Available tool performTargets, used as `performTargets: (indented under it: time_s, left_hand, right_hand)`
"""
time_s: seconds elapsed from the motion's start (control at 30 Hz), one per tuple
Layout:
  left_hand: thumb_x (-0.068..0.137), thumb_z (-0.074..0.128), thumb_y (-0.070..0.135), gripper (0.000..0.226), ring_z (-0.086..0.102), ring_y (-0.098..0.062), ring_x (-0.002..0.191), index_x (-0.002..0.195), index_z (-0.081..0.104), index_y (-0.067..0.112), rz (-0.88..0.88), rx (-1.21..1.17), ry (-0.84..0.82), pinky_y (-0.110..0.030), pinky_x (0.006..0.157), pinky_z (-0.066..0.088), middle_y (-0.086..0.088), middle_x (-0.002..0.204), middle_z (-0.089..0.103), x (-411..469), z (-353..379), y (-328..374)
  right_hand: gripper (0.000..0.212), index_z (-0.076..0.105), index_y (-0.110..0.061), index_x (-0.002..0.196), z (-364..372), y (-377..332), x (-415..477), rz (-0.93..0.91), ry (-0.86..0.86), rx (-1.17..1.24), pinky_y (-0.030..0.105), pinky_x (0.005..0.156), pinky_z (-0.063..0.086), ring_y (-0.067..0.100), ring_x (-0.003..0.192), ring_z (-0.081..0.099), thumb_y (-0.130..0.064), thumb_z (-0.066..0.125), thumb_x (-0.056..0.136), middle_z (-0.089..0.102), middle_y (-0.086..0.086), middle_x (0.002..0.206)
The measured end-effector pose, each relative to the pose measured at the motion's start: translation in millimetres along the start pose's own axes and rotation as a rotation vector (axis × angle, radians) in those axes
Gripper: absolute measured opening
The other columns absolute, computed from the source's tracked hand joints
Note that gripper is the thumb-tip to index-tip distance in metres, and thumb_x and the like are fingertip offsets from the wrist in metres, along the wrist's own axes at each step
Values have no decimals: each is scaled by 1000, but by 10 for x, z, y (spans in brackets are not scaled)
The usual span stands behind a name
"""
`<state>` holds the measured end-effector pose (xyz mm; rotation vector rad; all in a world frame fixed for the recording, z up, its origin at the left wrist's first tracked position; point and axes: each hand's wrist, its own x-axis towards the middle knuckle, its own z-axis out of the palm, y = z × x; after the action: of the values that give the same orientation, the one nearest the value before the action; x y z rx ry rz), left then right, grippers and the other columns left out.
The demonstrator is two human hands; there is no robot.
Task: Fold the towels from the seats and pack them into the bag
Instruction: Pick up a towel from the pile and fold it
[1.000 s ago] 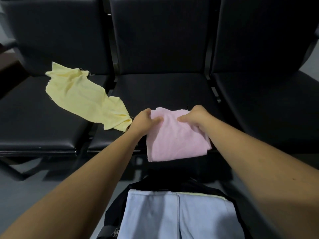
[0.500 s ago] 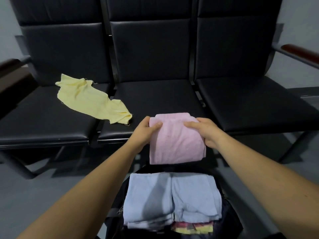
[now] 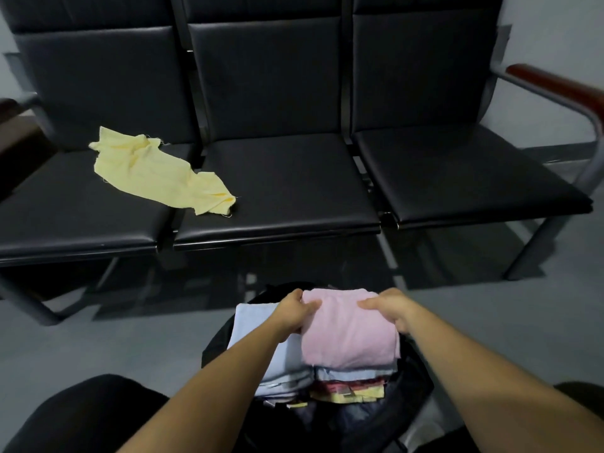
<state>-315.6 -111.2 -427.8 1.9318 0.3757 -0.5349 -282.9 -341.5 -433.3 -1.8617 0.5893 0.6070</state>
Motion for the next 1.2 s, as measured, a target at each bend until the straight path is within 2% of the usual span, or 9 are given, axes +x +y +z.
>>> performTargets:
  time_s: [0.17, 0.3, 0.47, 0.7, 0.8, 0.93, 1.03, 1.1, 1.2]
  left_hand:
    - [93, 68, 33, 42, 63, -31, 106, 121, 51, 7, -18, 115, 40, -42, 82, 56, -14, 118, 62, 123, 119, -69]
    - [91, 70, 28, 55, 57, -32, 121, 133, 44, 4, -54, 366, -2, -37, 94, 50, -15, 133, 57, 241, 192, -112]
    - [98, 57, 21, 38, 58, -34, 117, 129, 46, 1, 17, 517, 115, -34, 88, 46, -19, 130, 59, 267, 95, 61]
    - [93, 65, 24, 12, 69, -19, 85, 99, 69, 14, 194, 507, 212, -28, 73, 54, -7, 98, 73, 63, -1024, 622]
    - [94, 63, 17, 6, 70, -17, 72, 91, 66, 13, 211, 337, 270, -39, 77, 61, -10, 91, 75, -29, -1693, 694]
    - [92, 63, 19, 4, 69, -20, 79, 92, 65, 15, 182, 293, 482, -39, 78, 59, -6, 88, 73, -124, -2407, 516]
    - [94, 60, 19, 11, 62, -18, 86, 104, 64, 15, 158, 261, 609, -33, 73, 49, -4, 99, 67, -85, -2705, 283]
    - [95, 60, 17, 17, 63, -21, 92, 111, 64, 14, 159, 264, 612, -33, 76, 50, -6, 103, 67, -1, -2772, 195]
    - [93, 61, 15, 21, 63, -21, 96, 113, 65, 14, 217, 270, 636, -32, 77, 49, -5, 108, 64, 227, -2846, 149]
  right_hand:
    - [30, 59, -10, 98, 132, 104, 122, -111, 172, -120, 37, 82, 55, 31, 93, 67, -6, 81, 77, 69, 18, 106]
    - [32, 54, -10, 109, 164, 131, 168, -142, 176, -325, 29, 75, 50, 31, 98, 65, -4, 69, 81, 66, 17, 111]
    - [36, 56, -5, 121, 169, -107, 86, -181, 317, -483, 35, 84, 52, 38, 109, 62, -14, 60, 87, 62, 19, 121]
    - [18, 71, 3, 81, 526, -1307, -310, -440, 170, -343, 43, 81, 58, 36, 88, 70, -12, 62, 84, 69, 16, 78]
    - [16, 73, 1, 89, 788, -1784, -410, -477, 86, -262, 48, 86, 60, 36, 94, 70, -12, 64, 86, 71, 16, 88]
    - [19, 71, 4, 101, 1214, -2243, -524, -556, 44, -364, 50, 91, 57, 28, 89, 66, -9, 69, 86, 70, 23, 106]
    - [36, 65, 7, 118, 1618, -2504, -499, -614, 55, -441, 53, 96, 53, 37, 107, 65, -9, 69, 86, 65, 24, 121]
    - [34, 65, 4, 118, 1826, -2621, -442, -650, 57, -469, 49, 92, 54, 35, 108, 64, -13, 68, 88, 66, 20, 117]
    - [21, 63, -3, 102, 2128, -2770, -230, -686, 57, -498, 37, 66, 51, 28, 91, 65, -19, 67, 88, 65, 10, 101]
